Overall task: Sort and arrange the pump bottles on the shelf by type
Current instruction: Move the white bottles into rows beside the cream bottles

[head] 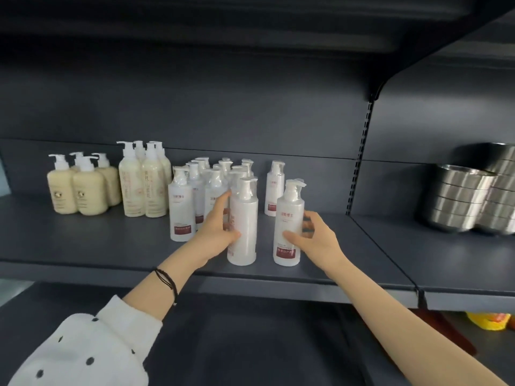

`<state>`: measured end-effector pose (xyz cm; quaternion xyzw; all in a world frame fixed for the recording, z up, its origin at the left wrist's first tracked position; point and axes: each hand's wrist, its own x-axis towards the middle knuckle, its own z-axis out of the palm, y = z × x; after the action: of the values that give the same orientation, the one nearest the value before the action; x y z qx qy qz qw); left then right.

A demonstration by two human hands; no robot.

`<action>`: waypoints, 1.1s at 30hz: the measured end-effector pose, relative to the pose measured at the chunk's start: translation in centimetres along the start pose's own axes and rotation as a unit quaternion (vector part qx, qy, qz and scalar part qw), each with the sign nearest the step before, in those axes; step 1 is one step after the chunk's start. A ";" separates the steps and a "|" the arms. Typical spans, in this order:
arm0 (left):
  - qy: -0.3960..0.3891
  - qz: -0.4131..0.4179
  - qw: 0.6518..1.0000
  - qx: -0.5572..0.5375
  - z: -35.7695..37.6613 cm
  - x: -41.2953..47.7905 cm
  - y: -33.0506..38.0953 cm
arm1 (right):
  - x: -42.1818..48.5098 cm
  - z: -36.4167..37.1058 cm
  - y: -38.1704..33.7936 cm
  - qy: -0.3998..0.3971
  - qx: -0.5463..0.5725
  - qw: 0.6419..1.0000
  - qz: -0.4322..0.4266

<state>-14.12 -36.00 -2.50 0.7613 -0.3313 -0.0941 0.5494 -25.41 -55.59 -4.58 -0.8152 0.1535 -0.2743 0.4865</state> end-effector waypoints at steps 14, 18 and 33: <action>0.062 0.041 0.996 -0.044 0.7 0.8 -1.7 | 0.4 4.2 -1.6 -0.011 0.002 1.000 0.006; 0.052 0.025 0.997 -0.045 -0.5 1.5 -2.6 | 0.7 4.3 -1.7 -0.042 0.001 0.999 0.009; 0.037 0.009 0.998 -0.045 -10.4 1.1 -7.1 | 1.0 12.3 -4.9 -0.044 -0.006 0.999 -0.009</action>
<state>-5.11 -27.38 -4.74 0.7357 -0.3128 -0.0754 0.5960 -17.40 -45.06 -4.61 -0.8307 0.1260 -0.2419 0.4854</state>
